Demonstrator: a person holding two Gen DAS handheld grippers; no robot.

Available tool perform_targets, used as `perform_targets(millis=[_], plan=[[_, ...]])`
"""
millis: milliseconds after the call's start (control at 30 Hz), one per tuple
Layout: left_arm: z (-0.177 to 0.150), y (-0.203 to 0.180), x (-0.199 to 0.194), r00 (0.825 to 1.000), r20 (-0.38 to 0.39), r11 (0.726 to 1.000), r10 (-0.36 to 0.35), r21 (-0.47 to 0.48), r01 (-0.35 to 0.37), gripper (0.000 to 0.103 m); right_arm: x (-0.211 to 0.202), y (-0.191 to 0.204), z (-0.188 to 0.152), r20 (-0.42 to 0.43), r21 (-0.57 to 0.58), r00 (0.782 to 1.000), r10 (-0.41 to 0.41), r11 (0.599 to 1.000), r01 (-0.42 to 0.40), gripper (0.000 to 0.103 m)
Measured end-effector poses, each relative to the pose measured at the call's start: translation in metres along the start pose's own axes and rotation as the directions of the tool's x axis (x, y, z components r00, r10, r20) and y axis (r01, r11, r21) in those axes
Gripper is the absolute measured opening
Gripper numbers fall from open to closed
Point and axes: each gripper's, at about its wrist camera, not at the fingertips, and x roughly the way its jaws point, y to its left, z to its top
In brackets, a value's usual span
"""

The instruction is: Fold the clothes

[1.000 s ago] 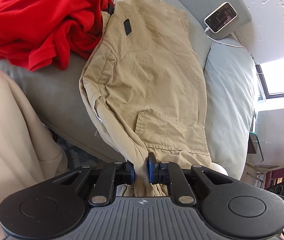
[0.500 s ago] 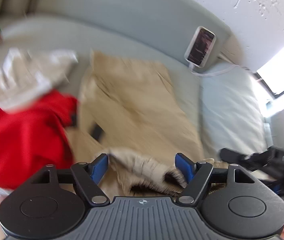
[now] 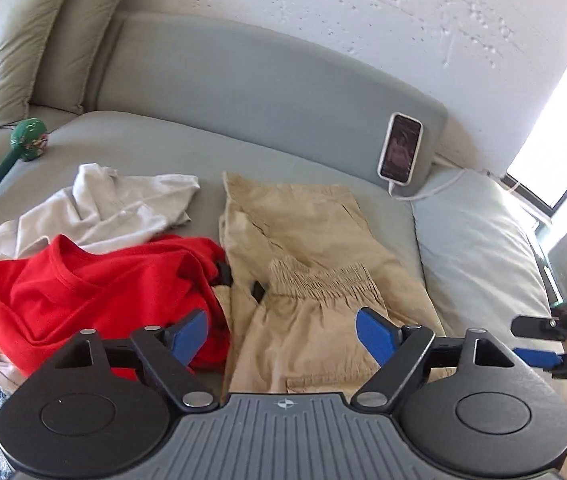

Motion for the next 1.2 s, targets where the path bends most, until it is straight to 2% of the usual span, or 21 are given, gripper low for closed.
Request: perform_targets(millis=[100, 200, 267, 333, 433, 500, 533, 600, 667, 767, 833, 867, 900, 933, 1033, 1133, 1200], plan=[[-0.015, -0.011, 0.015, 0.998, -0.029, 0.996, -0.049, 0.075, 0.051, 0.059, 0.016, -0.001, -0.006, -0.024, -0.028, 1.000, -0.005, 1.000, 0.004, 0.070], [-0.027, -0.027, 0.042, 0.998, -0.032, 0.986, -0.057, 0.156, 0.061, 0.046, 0.041, 0.009, -0.008, -0.031, -0.106, 0.999, -0.025, 0.994, 0.021, 0.069], [-0.032, -0.038, 0.056, 0.997, -0.027, 0.974, -0.074, 0.214, 0.078, 0.029, 0.057, 0.016, -0.007, -0.036, -0.151, 0.998, -0.044, 0.988, 0.038, 0.067], [-0.038, -0.048, 0.066, 0.994, -0.003, 0.950, -0.106, 0.296, 0.102, 0.027, 0.074, 0.023, -0.005, -0.036, -0.192, 0.997, -0.065, 0.980, 0.057, 0.065], [-0.048, -0.056, 0.091, 1.000, -0.002, 0.917, -0.032, 0.398, 0.030, 0.022, 0.095, 0.029, -0.004, -0.027, -0.244, 0.995, -0.091, 0.966, 0.082, 0.063], [-0.051, -0.049, 0.119, 0.997, -0.053, 0.918, 0.055, 0.396, -0.029, 0.014, 0.104, 0.031, -0.002, -0.020, -0.266, 0.994, -0.112, 0.958, 0.102, 0.063], [-0.049, -0.041, 0.126, 0.997, -0.056, 0.931, 0.052, 0.363, -0.029, 0.011, 0.108, 0.031, -0.002, -0.019, -0.275, 0.992, -0.121, 0.955, 0.112, 0.063], [-0.046, -0.026, 0.139, 0.997, -0.062, 0.954, 0.046, 0.300, -0.025, 0.011, 0.115, 0.031, 0.000, -0.027, -0.282, 0.990, -0.135, 0.951, 0.122, 0.063], [-0.041, -0.023, 0.138, 0.997, -0.072, 0.959, 0.027, 0.282, -0.005, 0.011, 0.118, 0.031, 0.003, -0.027, -0.289, 0.990, -0.138, 0.949, 0.125, 0.063], [-0.037, -0.022, 0.122, 0.998, -0.066, 0.967, -0.013, 0.251, 0.029, 0.013, 0.123, 0.030, 0.008, -0.027, -0.300, 0.989, -0.143, 0.945, 0.128, 0.063], [-0.037, -0.019, 0.100, 0.998, -0.024, 0.979, -0.055, 0.195, 0.059, 0.016, 0.125, 0.031, 0.009, -0.022, -0.307, 0.990, -0.140, 0.943, 0.127, 0.061], [-0.038, -0.017, 0.093, 0.998, -0.005, 0.981, -0.055, 0.184, 0.055, 0.019, 0.126, 0.031, 0.010, -0.019, -0.311, 0.990, -0.139, 0.942, 0.126, 0.050], [-0.039, -0.016, 0.086, 0.998, 0.013, 0.984, -0.054, 0.173, 0.051, 0.019, 0.127, 0.032, 0.009, -0.009, -0.321, 0.990, -0.138, 0.938, 0.128, 0.032], [-0.040, -0.014, 0.080, 0.998, 0.030, 0.986, -0.050, 0.161, 0.045, 0.019, 0.127, 0.033, 0.008, 0.003, -0.333, 0.990, -0.140, 0.934, 0.133, 0.027], [-0.041, -0.008, 0.082, 0.998, 0.058, 0.991, -0.018, 0.133, 0.010, 0.018, 0.132, 0.039, 0.002, 0.033, -0.384, 0.991, -0.132, 0.913, 0.134, 0.023], [-0.033, -0.006, 0.098, 0.996, 0.089, 0.988, -0.017, 0.152, 0.003, 0.016, 0.145, 0.051, -0.006, 0.020, -0.451, 0.994, -0.105, 0.887, 0.103, 0.022], [-0.028, -0.007, 0.120, 0.997, 0.061, 0.975, 0.046, 0.216, -0.059, 0.018, 0.157, 0.064, -0.013, 0.042, -0.537, 0.994, -0.098, 0.837, 0.105, 0.022]])
